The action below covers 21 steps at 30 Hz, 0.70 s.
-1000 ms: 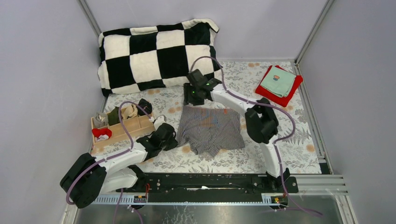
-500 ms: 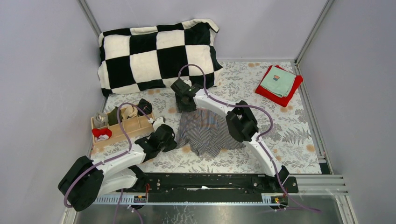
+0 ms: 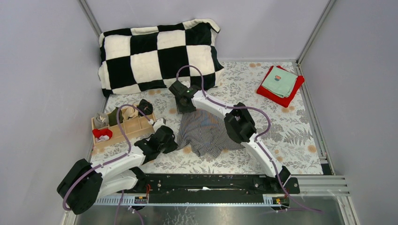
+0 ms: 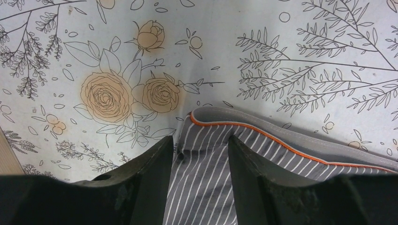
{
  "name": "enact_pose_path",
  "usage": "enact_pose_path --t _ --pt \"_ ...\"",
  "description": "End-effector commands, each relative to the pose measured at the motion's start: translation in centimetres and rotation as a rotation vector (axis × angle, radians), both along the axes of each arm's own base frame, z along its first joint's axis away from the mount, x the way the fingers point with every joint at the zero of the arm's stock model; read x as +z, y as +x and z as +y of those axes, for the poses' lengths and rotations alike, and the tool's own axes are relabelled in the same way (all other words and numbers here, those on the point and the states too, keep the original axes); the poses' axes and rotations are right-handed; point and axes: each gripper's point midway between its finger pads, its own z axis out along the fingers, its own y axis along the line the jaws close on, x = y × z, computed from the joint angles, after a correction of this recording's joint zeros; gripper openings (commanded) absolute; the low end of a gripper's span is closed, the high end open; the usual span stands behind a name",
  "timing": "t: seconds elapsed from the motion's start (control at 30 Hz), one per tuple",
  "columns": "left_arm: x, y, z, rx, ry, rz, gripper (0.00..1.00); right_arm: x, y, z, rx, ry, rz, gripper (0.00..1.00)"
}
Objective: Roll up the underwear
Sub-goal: Fold the underwear at the center of the board.
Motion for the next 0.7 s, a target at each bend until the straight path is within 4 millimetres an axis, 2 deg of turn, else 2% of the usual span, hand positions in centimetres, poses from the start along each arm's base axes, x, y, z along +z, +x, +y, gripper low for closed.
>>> enact_pose_path --t 0.0,0.2,0.43,0.67 --pt "-1.4 -1.5 0.9 -0.027 0.044 0.050 0.00 1.2 0.1 0.7 0.023 0.001 -0.047 0.54" --pt "-1.4 -1.5 0.9 -0.024 0.045 0.051 0.00 4.1 0.3 1.7 0.034 0.067 -0.085 0.54" --pt "-1.4 -1.5 0.9 -0.024 0.047 0.052 0.00 5.5 -0.2 1.7 0.043 0.087 -0.093 0.52" --pt "-1.4 -1.5 0.9 -0.023 0.049 0.055 0.00 7.0 -0.5 2.6 0.066 0.121 -0.117 0.52"
